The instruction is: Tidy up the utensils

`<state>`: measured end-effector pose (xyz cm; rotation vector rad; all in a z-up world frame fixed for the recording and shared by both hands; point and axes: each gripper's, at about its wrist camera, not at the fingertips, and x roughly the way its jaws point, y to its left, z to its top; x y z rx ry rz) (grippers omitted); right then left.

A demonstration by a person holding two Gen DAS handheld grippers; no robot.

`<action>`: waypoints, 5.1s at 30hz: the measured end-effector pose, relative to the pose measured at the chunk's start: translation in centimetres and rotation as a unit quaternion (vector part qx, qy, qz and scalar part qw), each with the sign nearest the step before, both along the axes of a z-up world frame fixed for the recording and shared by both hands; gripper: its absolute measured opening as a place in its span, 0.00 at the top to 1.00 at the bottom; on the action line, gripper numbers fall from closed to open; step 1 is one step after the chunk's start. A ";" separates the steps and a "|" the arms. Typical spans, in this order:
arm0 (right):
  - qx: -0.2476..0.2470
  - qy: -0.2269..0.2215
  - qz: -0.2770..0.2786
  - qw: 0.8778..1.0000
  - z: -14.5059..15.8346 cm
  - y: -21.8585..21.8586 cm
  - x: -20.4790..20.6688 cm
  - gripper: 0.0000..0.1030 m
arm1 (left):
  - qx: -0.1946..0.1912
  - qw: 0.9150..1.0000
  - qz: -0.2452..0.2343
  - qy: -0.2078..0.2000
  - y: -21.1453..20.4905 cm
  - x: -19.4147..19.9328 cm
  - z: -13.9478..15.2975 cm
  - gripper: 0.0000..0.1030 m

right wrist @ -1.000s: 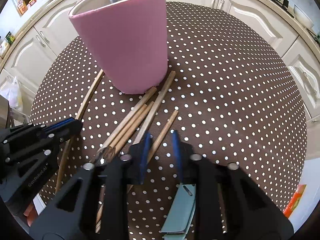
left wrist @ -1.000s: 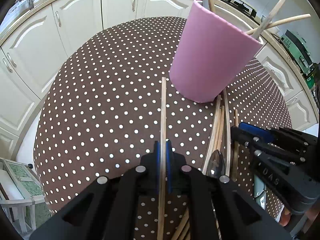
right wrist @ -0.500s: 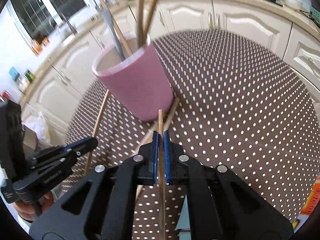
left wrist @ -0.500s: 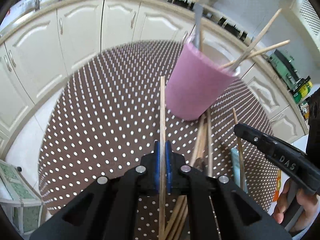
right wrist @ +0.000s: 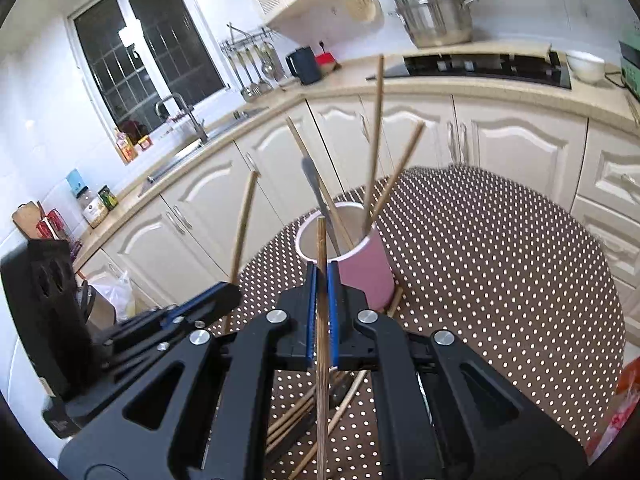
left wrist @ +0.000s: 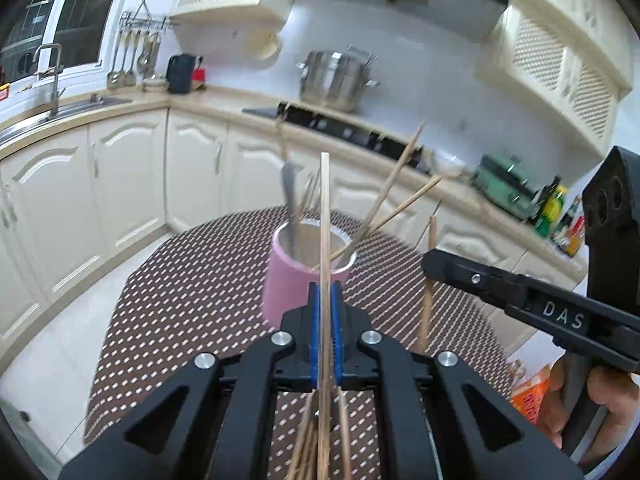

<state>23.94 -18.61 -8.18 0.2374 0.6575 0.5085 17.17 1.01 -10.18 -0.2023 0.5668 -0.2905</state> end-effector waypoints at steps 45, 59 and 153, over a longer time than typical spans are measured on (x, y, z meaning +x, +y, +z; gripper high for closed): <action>-0.021 -0.197 -0.027 0.980 12.4 1.3 4.4 0.94 | -0.080 0.954 0.102 -0.269 -1.8 8.8 5.6 0.95; -0.031 -0.132 -0.002 0.991 7.6 1.9 6.2 0.94 | -0.074 0.956 0.112 -0.260 -1.4 9.8 3.9 0.94; 0.362 0.260 -0.069 0.892 -13.5 -4.9 20.7 0.81 | 0.028 0.996 0.075 -0.049 0.6 10.6 -0.8 0.47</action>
